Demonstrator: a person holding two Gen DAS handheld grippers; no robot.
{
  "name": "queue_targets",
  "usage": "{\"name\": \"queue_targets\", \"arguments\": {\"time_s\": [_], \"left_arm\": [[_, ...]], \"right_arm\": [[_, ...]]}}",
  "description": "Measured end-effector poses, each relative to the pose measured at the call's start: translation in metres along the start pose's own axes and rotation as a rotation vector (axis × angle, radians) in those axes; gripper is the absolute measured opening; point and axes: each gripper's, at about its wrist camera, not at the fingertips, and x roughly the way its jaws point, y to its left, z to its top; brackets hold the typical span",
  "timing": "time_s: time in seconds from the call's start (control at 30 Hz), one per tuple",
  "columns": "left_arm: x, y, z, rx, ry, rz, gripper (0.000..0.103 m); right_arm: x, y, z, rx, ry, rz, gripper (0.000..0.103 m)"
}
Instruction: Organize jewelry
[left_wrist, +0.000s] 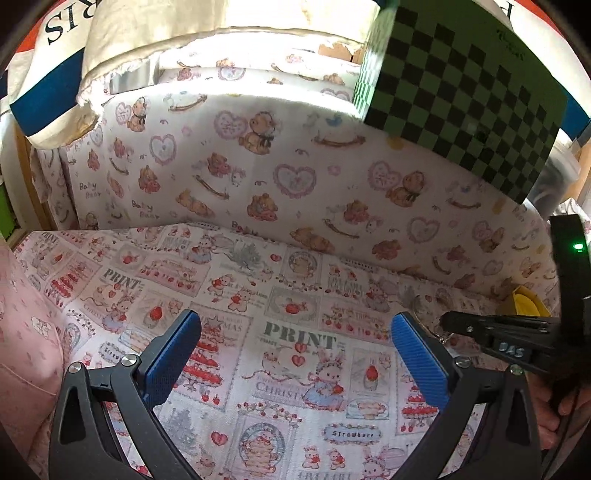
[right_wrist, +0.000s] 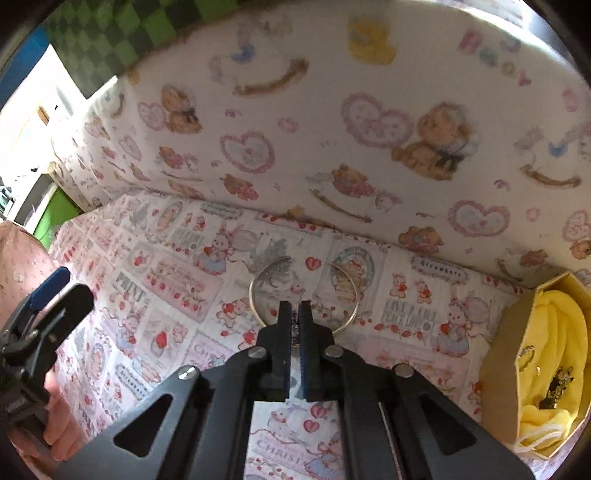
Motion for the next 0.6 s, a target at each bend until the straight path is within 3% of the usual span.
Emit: {"name": "queue_targets", "arguments": {"time_s": [0.13,0.33,0.6], "left_arm": [[-0.003,-0.002,0.0,0.014,-0.015,0.015,0.102],[-0.005,-0.012,-0.003,0.065,-0.045,0.039,0.102],[-0.011,-0.037,-0.015,0.215,-0.118,0.101,0.102]], "right_arm": [[-0.027,0.0,-0.003,0.007,-0.063,0.027,0.003],[-0.081,0.003,-0.014,-0.028,-0.182,0.001,0.003],[-0.15,-0.011,-0.037,-0.002,-0.371,-0.115,0.003]]}}
